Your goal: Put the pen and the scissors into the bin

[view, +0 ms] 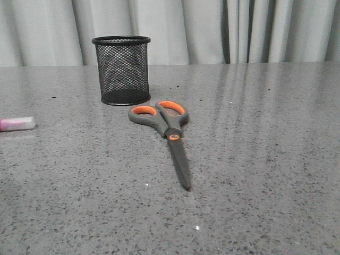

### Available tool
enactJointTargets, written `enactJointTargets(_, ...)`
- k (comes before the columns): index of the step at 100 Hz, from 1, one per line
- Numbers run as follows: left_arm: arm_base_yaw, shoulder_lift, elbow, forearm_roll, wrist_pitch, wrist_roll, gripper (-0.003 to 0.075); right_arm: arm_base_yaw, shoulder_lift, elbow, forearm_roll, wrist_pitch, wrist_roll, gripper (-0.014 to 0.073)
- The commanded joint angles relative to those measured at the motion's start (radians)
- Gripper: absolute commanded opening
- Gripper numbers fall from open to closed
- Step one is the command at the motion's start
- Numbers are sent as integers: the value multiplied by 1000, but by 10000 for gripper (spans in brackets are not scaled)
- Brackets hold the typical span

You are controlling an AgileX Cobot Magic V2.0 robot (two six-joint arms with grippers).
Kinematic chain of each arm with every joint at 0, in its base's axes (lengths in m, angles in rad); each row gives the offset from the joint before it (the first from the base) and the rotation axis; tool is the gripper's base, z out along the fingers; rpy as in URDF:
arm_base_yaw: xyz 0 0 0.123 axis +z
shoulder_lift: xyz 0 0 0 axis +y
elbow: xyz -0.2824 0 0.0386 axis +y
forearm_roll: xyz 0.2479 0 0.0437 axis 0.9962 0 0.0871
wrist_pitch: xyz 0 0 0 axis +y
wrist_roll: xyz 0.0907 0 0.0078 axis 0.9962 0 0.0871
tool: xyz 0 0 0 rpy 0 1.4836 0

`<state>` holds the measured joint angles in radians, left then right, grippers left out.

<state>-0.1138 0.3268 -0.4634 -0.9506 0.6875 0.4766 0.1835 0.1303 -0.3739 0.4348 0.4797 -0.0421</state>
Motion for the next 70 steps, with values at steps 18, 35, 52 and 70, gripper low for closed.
enactJointTargets(18, -4, 410, -410, 210, 272, 24, 171, -5, 95, -81, -3, -51, -77, 392)
enactJointTargets(35, -5, 559, -590, 336, 354, 145, 379, -5, 95, -81, -3, -26, -77, 392)
enactJointTargets(52, -26, 694, -676, 545, 443, 172, 294, -3, 95, -81, -3, -23, -77, 392)
enactJointTargets(70, -66, 815, -690, 718, 515, 328, 261, 39, 95, -81, -3, -23, -77, 392)
